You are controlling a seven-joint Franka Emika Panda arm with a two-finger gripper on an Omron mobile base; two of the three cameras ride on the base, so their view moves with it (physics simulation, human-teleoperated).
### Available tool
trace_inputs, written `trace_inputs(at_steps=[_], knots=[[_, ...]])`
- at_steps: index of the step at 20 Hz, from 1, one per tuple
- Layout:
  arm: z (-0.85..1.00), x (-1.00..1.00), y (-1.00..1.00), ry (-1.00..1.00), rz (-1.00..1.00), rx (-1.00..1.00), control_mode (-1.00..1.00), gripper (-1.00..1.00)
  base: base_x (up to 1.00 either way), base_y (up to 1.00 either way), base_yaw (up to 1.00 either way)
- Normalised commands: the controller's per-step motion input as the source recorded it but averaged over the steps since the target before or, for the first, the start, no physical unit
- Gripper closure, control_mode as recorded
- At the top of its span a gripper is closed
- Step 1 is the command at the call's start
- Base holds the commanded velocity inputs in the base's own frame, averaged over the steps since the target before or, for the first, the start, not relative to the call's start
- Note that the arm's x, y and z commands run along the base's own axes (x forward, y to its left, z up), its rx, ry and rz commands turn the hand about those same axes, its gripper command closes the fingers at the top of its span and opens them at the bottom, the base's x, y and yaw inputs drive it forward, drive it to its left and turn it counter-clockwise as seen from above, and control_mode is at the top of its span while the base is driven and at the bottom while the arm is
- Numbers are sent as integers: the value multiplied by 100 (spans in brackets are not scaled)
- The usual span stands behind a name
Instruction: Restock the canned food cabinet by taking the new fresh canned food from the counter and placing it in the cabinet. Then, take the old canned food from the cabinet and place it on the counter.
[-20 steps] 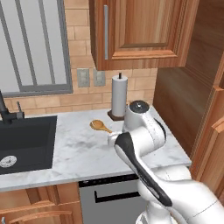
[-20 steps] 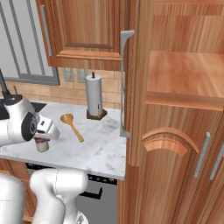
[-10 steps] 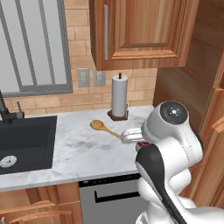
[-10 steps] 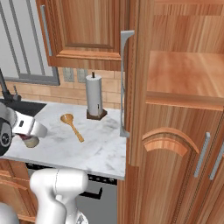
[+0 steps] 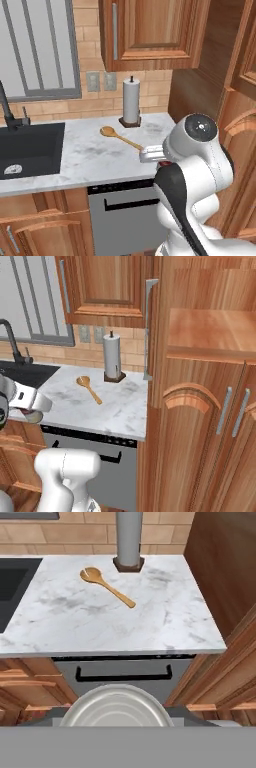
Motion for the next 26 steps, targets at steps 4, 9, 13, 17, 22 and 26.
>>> trace_inputs(at_steps=[4, 9, 13, 17, 22, 26], knots=[[0, 0, 0, 0, 0, 0, 100, 100, -100, -73, 0], [0, 0, 0, 0, 0, 0, 100, 100, -69, -97, 0], [0, 0, 0, 0, 0, 0, 100, 100, -9, -100, 0], [0, 0, 0, 0, 0, 0, 100, 100, 20, -100, 0], [0, 0, 0, 0, 0, 0, 100, 100, 64, -69, 0], [0, 0, 0, 0, 0, 0, 100, 100, 81, -3, 0]])
